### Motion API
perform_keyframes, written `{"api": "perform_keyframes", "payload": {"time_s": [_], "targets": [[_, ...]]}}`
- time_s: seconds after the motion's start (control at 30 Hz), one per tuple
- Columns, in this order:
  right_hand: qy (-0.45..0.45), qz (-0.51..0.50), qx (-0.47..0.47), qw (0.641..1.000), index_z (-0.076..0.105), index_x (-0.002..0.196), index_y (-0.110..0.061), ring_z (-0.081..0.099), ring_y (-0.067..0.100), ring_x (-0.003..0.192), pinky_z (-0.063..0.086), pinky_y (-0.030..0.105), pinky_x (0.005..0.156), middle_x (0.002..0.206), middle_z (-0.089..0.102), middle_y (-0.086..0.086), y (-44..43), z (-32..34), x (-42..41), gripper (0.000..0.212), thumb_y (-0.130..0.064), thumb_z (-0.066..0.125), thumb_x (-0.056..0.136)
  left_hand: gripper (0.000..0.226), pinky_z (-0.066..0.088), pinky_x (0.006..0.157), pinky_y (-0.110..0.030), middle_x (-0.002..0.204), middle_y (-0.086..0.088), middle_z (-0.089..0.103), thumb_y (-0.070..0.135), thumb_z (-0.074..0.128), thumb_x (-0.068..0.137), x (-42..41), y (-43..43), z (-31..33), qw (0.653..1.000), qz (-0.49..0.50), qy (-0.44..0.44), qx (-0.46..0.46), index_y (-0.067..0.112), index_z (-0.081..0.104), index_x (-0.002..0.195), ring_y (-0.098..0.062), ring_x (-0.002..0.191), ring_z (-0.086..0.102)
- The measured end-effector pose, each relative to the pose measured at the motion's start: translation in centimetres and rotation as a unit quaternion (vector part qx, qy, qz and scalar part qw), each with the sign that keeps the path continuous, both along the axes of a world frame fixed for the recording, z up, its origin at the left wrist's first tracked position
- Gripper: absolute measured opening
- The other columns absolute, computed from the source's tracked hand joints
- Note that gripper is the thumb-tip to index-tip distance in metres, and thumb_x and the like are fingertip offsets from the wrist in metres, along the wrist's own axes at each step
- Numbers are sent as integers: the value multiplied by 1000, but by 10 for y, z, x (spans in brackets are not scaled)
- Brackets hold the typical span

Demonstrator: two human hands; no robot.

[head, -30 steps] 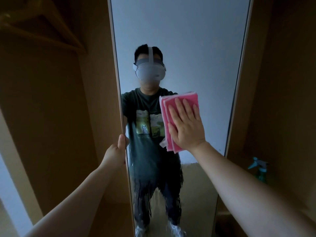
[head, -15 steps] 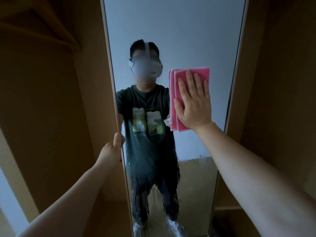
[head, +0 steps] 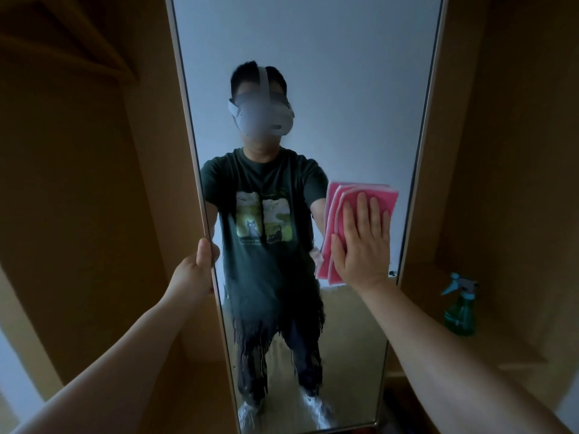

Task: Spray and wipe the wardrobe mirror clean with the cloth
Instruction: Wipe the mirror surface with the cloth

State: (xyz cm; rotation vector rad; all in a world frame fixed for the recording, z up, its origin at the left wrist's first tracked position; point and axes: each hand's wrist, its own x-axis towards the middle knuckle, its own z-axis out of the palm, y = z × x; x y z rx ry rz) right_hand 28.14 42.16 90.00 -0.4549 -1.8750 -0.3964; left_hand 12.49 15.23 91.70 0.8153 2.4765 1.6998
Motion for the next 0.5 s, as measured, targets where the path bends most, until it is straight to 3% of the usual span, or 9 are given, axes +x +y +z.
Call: {"api": "perform_keyframes", "payload": {"time_s": [0.1, 0.23, 0.5], "targets": [[-17, -3, -5, 1000, 6, 155, -15, 5, 32, 149, 4, 49, 121, 159, 9, 14, 1, -22, 6, 62, -45, 19, 102, 60, 56, 80, -47, 83, -13, 68, 67, 15, 90, 0, 1, -1, 1000, 5, 12, 2, 29, 61, 83, -27, 78, 67], [-32, -13, 8, 999, 12, 154, -12, 5, 32, 149, 3, 48, 121, 159, 9, 13, 3, -33, 11, 62, -45, 19, 102, 62, 55, 76, -48, 76, -12, 63, 61, 14, 95, 1, 4, -2, 999, 23, 34, -3, 20, 57, 78, -29, 73, 65], [-34, -12, 13, 999, 21, 151, -10, 3, 30, 148, 1, 46, 122, 157, 14, 13, 6, -23, 16, 62, -45, 23, 100, 56, 50, 67, -38, 73, -9, 54, 57, 13, 97, 1, 5, -5, 997, 25, 67, -2, 20, 51, 77, -23, 68, 55]]}}
